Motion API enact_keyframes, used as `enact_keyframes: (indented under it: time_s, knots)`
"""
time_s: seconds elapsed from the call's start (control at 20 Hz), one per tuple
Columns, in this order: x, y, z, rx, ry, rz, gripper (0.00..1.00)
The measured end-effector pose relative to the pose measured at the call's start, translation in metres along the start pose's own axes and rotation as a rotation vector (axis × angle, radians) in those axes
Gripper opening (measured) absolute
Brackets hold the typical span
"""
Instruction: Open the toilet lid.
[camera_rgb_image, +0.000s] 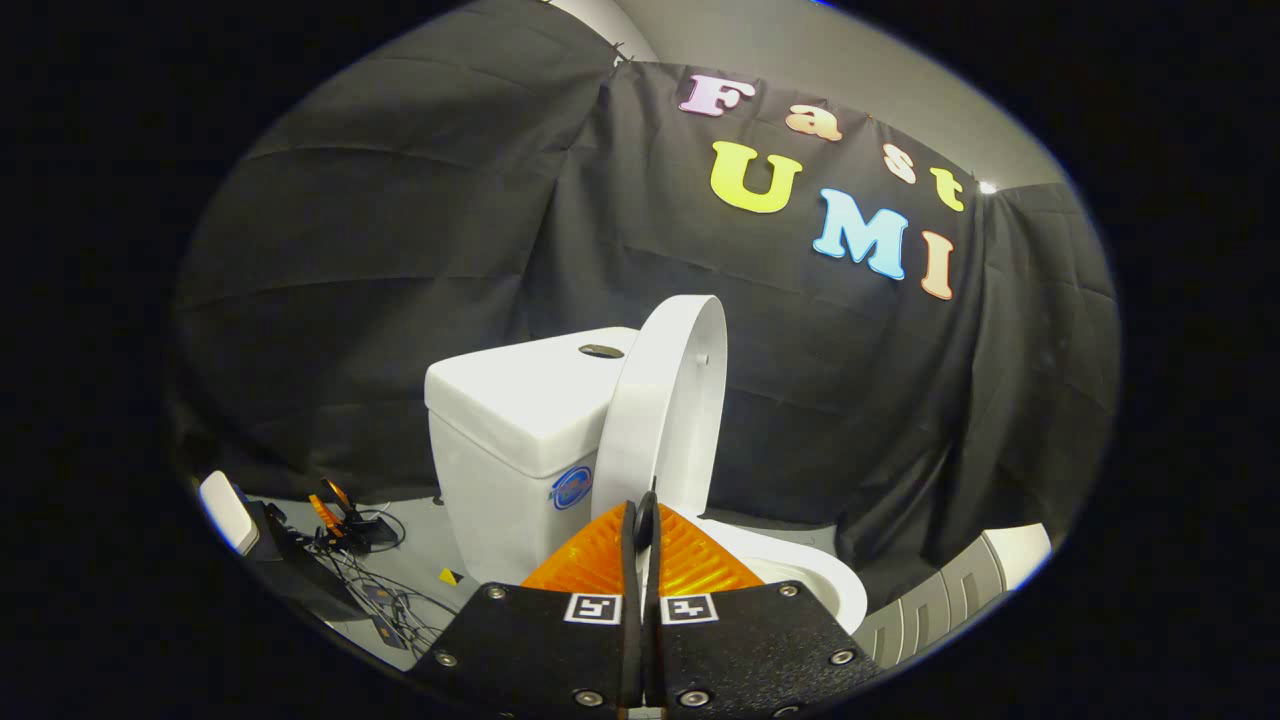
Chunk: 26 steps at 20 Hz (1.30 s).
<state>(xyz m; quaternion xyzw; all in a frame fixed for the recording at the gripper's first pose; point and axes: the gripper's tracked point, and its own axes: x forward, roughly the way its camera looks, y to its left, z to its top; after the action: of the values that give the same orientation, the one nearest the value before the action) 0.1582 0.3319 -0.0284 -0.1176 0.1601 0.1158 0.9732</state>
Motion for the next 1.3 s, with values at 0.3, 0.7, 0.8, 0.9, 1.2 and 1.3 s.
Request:
enact_keyframes:
  time_s: [0.3,0.7,0.8,0.9,1.2,1.3]
  knots:
    - [-0.001,-0.002,0.0,-0.036,-0.031,0.024,0.0]
    - [-0.014,-0.024,0.009,-0.108,-0.118,0.136,0.59]
    - [-0.025,-0.033,0.012,-0.098,-0.16,0.157,0.94]
    - [-0.039,-0.048,0.016,-0.056,-0.194,0.166,0.95]
    - [-0.084,-0.126,0.025,0.103,-0.26,0.085,0.95]
    - [-0.096,-0.155,0.025,0.14,-0.279,0.035,0.95]
